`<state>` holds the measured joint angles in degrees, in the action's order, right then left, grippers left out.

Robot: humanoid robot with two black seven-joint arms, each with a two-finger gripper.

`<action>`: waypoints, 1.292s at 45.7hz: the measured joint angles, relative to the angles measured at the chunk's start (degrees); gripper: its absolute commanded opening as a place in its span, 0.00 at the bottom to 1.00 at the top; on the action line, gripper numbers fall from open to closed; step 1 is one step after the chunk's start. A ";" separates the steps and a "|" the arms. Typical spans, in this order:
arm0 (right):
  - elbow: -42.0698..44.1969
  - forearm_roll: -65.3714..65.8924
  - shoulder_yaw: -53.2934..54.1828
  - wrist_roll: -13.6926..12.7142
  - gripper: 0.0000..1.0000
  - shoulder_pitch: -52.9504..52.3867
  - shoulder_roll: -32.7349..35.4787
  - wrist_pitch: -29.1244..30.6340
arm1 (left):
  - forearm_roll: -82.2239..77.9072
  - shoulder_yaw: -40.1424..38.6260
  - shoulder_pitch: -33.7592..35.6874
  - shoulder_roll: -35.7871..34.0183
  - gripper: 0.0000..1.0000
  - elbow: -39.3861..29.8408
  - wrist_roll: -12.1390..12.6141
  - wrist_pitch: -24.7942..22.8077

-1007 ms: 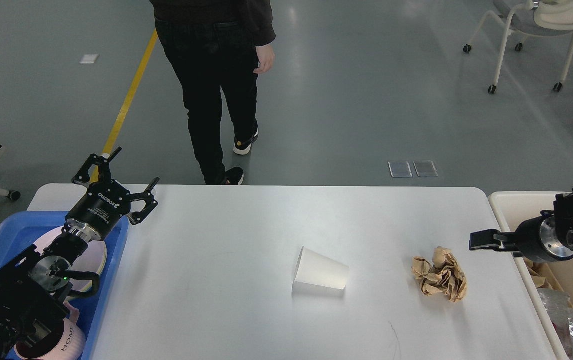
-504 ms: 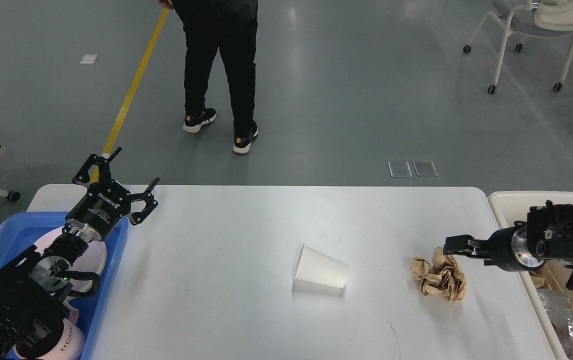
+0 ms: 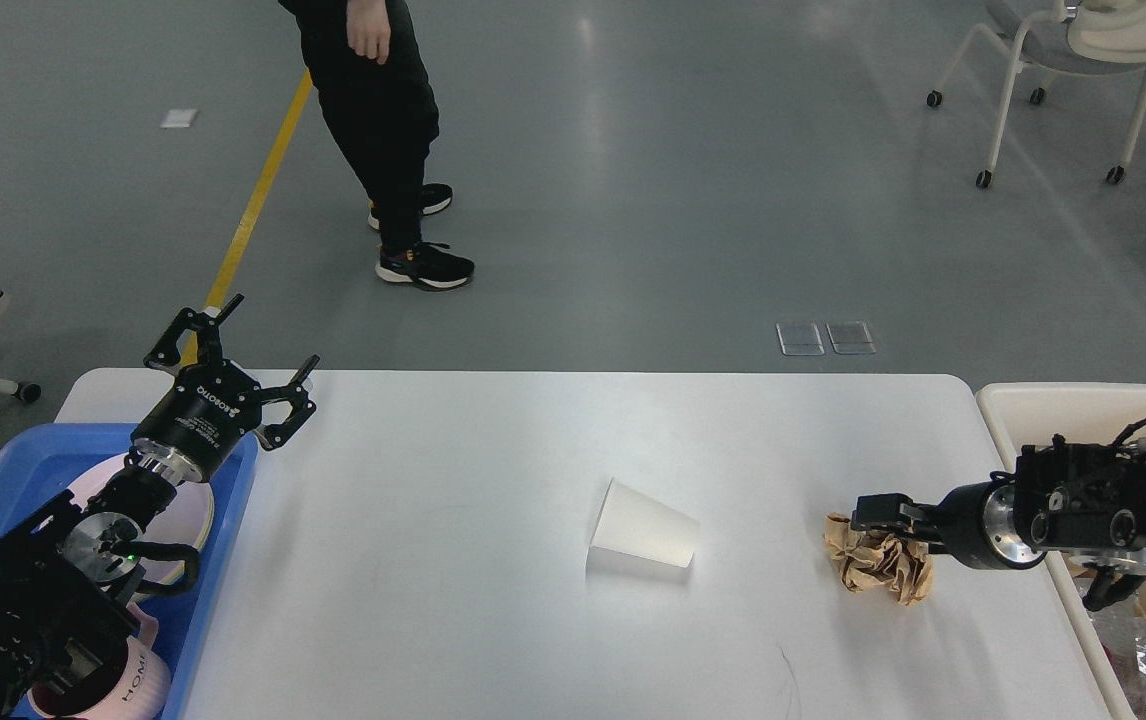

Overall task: Tidy desktop
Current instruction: 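Lower the right gripper and grasp the crumpled brown paper, then lift the crumpled brown paper and drop it into the white bin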

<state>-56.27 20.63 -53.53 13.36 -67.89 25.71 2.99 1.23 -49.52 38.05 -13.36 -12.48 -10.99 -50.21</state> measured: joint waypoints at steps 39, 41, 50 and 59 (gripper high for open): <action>-0.29 0.34 -0.38 0.23 0.00 1.51 0.55 -0.62 | 0.00 -0.02 0.00 0.00 1.00 0.00 0.00 0.00; -6.46 0.86 -3.20 0.24 0.00 -5.97 4.10 2.21 | 0.00 -0.03 0.00 0.00 1.00 0.00 0.00 0.00; -31.28 8.97 -23.46 2.19 0.00 -42.46 13.41 29.90 | 0.00 -0.05 0.00 -0.02 1.00 0.01 0.00 0.00; -29.10 15.59 -22.60 3.15 0.00 -71.94 14.04 40.27 | 0.00 -0.05 0.00 0.01 1.00 -0.03 0.00 -0.06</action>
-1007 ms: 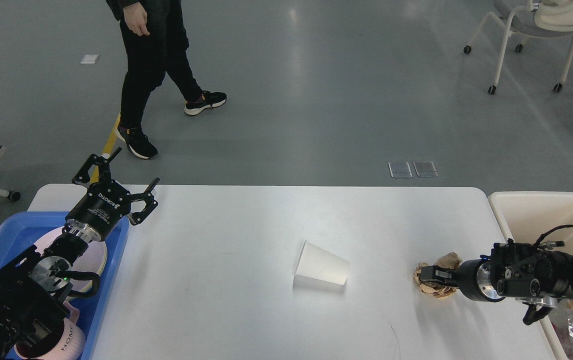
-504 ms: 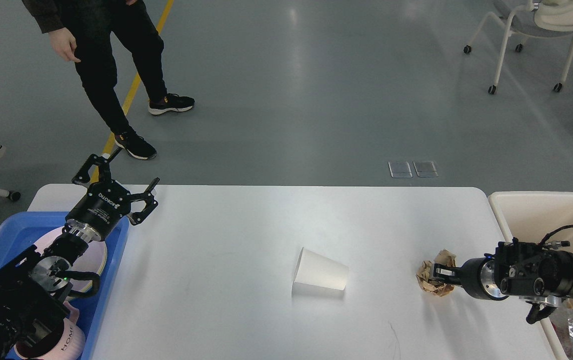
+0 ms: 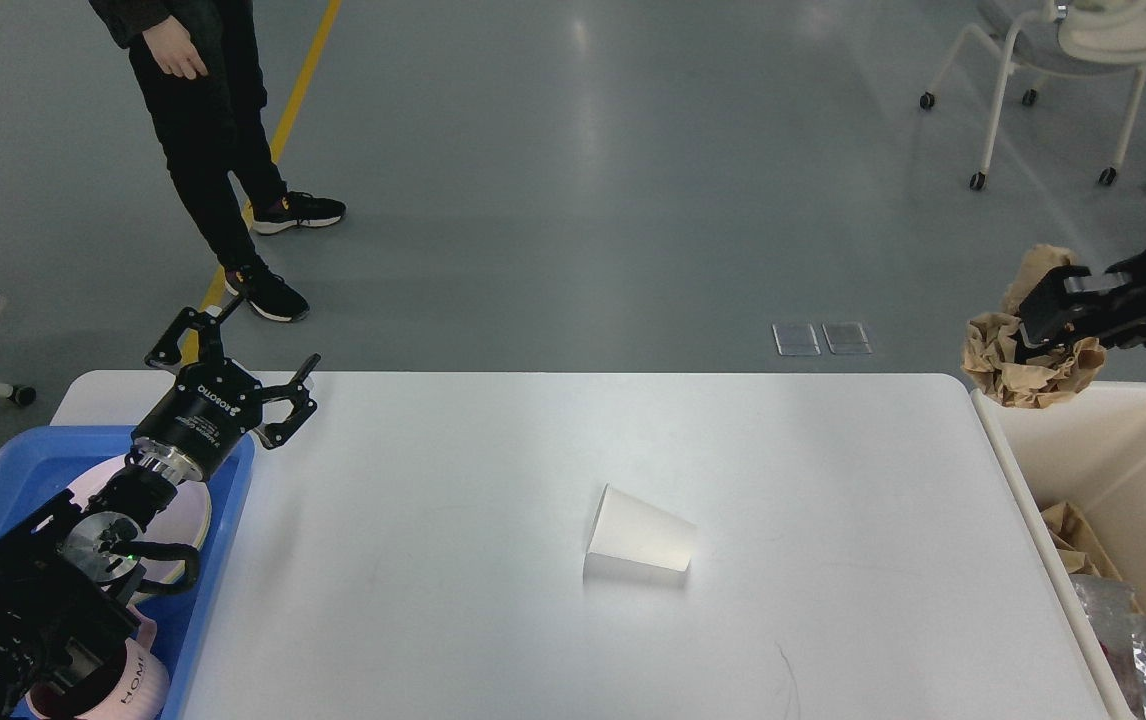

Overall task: Tidy desktop
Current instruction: 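Lift the crumpled brown paper and drop it into the white bin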

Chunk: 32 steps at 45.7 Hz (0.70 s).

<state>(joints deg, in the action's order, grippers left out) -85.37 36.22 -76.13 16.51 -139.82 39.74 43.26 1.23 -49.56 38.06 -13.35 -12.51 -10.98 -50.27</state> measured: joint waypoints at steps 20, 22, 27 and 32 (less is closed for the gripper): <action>1.10 0.53 -0.38 0.01 0.00 -0.40 -0.27 0.87 | 0.00 -0.01 0.00 0.00 1.00 0.03 0.00 -0.02; 1.48 0.53 -0.38 0.01 0.00 -0.33 -0.26 0.87 | 0.00 -0.01 0.00 -0.01 1.00 0.03 0.00 0.00; 4.42 0.64 -0.53 -0.01 0.00 0.84 -0.09 0.71 | 0.00 -0.01 0.00 -0.01 1.00 0.03 0.00 0.04; 13.71 3.79 -1.75 -0.06 0.00 8.35 0.94 -1.77 | 0.00 0.00 0.00 -0.01 1.00 0.03 0.00 0.05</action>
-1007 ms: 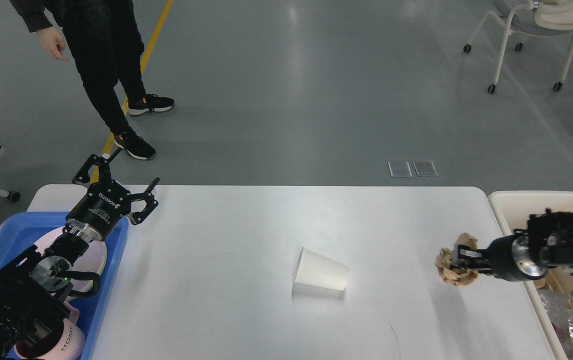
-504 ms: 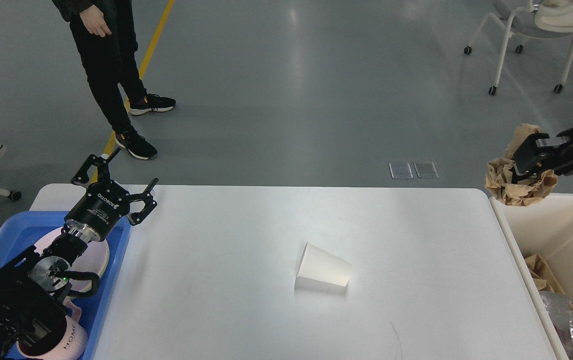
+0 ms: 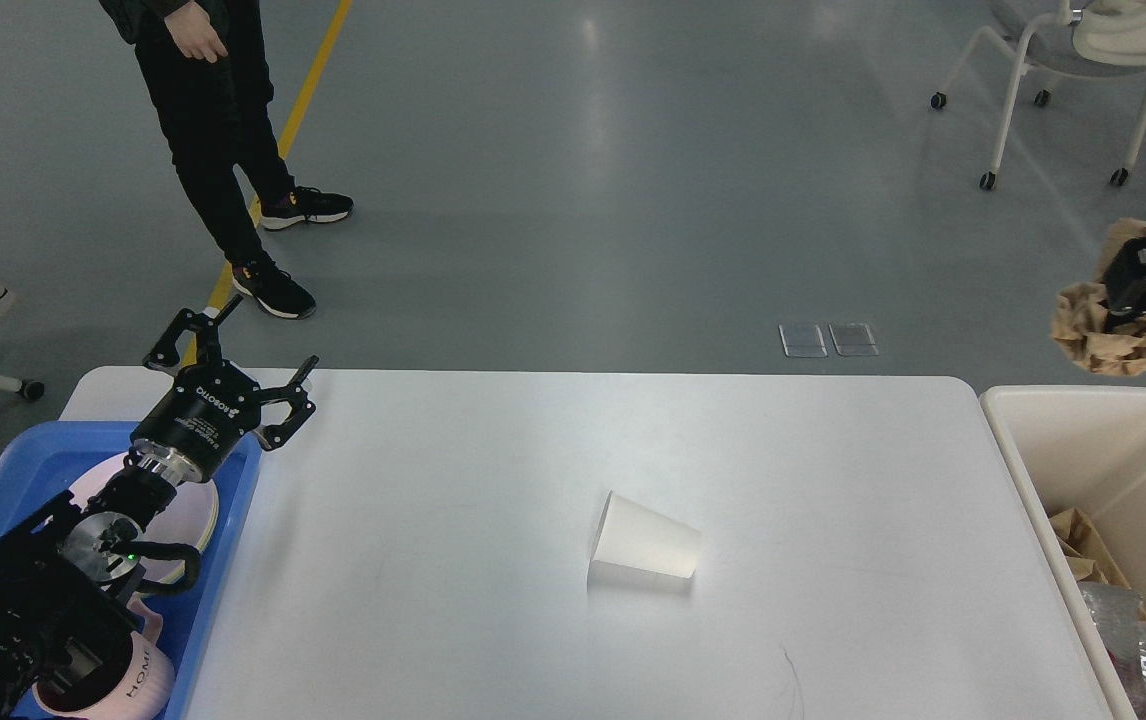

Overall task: Tidy desktop
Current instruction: 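Lift the crumpled brown paper and drop it into the white bin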

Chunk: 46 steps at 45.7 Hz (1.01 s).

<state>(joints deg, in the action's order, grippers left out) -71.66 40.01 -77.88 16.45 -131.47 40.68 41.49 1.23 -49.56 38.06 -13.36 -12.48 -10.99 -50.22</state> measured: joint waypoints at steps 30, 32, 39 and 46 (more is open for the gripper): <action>66.43 -30.49 12.66 -2.09 1.00 94.76 -10.51 -34.98 | 0.01 0.07 0.00 0.00 1.00 0.01 0.00 0.02; 66.46 -30.87 13.01 -2.47 1.00 94.86 -10.75 -35.72 | 0.00 0.08 0.00 0.01 1.00 -0.01 0.00 0.02; 66.42 -31.29 14.46 -2.82 1.00 95.03 -11.25 -36.32 | 0.00 0.08 0.00 0.01 1.00 0.00 0.00 0.03; 66.31 -31.30 14.68 -2.82 1.00 95.04 -11.33 -36.32 | 0.00 0.07 0.00 0.00 1.00 0.00 0.00 0.03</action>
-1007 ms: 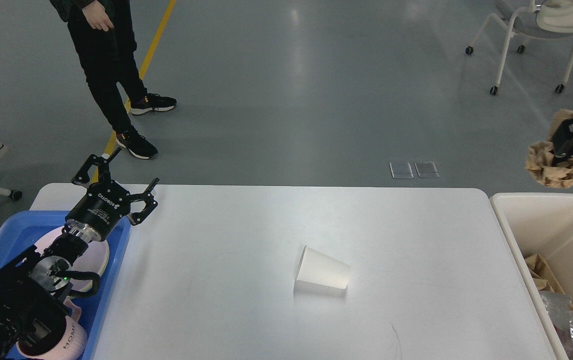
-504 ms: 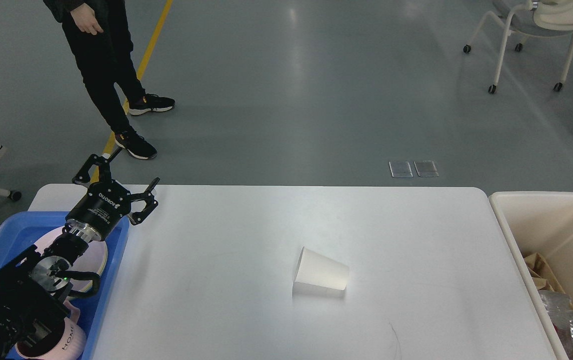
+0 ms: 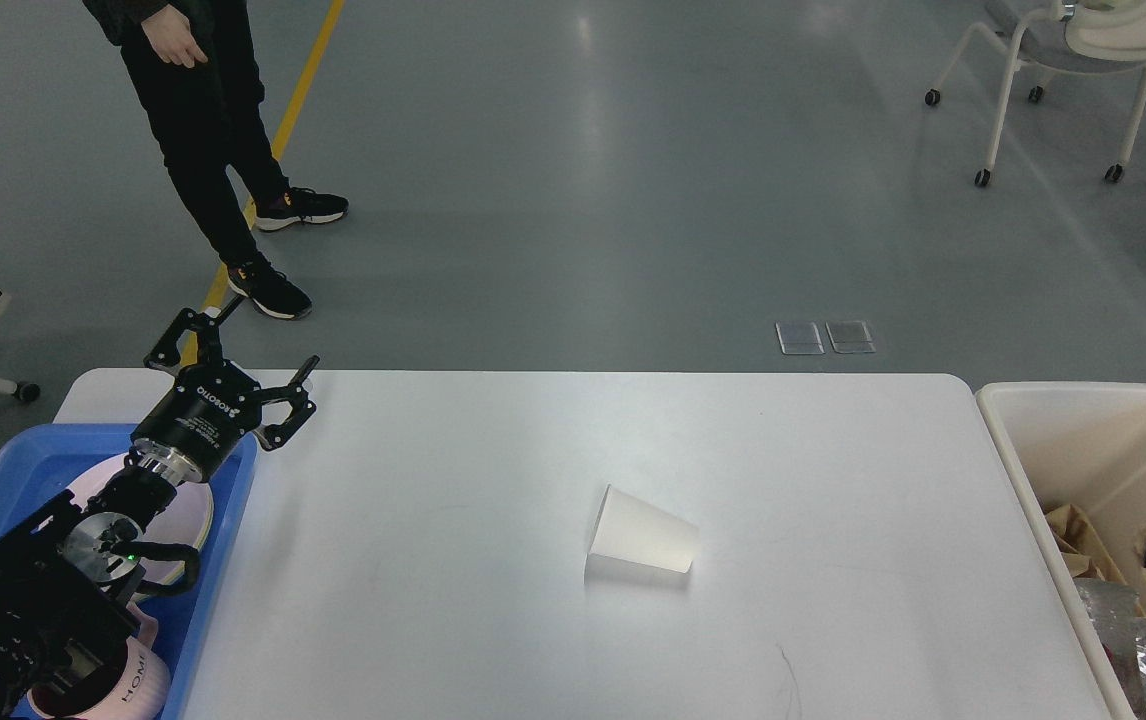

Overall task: Tidy desktop
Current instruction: 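Lift the crumpled brown paper and drop it into the white bin, then move the right gripper over the table toward the tipped white cup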

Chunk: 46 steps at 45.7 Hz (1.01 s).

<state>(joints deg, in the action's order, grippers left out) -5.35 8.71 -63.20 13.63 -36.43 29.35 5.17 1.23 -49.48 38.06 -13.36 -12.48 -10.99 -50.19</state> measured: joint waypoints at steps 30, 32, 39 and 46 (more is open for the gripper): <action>-74.69 19.86 -9.84 2.33 1.00 -66.74 13.11 22.54 | 0.00 -0.07 0.00 -0.01 1.00 0.00 0.00 0.00; -78.51 19.56 -8.48 2.62 1.00 -73.93 10.98 29.48 | 0.00 -0.07 0.00 0.00 1.00 -0.01 0.00 0.00; -79.98 14.35 4.74 3.97 1.00 -101.07 8.00 47.88 | 0.00 -0.07 0.00 0.00 1.00 -0.01 0.00 0.00; -76.57 13.65 8.58 3.59 1.00 -108.44 6.75 49.78 | 0.00 -0.07 0.02 -0.03 1.00 0.02 0.00 -0.01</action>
<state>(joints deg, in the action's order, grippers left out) -81.92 22.35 -54.62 17.22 -144.87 36.10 54.95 1.23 -49.56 38.07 -13.39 -12.46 -10.99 -50.20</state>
